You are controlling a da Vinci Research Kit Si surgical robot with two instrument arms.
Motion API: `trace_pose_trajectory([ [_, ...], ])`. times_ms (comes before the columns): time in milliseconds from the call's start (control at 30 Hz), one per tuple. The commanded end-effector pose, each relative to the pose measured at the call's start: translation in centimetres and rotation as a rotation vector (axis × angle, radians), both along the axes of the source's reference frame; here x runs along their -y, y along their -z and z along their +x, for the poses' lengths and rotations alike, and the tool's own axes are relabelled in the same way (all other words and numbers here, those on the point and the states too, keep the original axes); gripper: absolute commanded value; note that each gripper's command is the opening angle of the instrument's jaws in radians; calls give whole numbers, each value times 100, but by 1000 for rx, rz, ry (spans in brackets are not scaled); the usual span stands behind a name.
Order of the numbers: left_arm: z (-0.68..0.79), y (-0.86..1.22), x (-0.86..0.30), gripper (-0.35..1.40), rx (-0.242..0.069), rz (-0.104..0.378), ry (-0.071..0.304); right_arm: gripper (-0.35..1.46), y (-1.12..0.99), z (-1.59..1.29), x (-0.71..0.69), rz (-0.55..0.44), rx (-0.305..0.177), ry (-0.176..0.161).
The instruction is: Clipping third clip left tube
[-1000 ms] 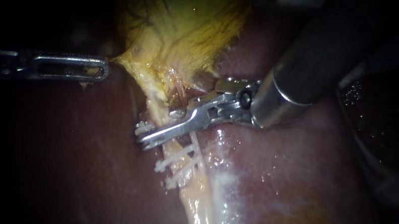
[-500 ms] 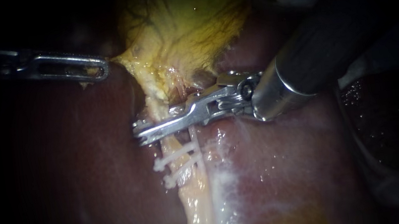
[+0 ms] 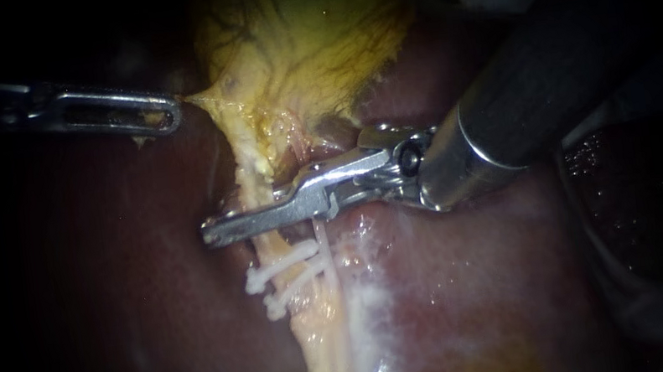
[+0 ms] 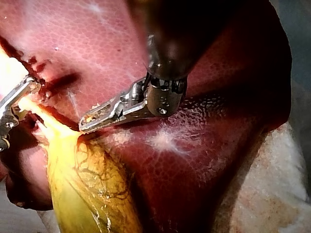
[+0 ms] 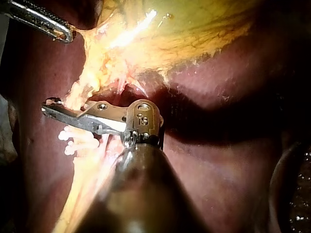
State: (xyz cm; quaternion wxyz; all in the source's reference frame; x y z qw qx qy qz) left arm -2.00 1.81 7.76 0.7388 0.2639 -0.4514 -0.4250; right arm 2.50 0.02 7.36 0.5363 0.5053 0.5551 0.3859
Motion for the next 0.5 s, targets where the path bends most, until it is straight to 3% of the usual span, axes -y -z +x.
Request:
trace_pose_trajectory([
  [33,0,0,0,-35,0,0,0,-35,0,0,0,-8,-4,1],
  [500,0,0,0,-35,0,0,0,-35,0,0,1,-31,-10,-5],
])
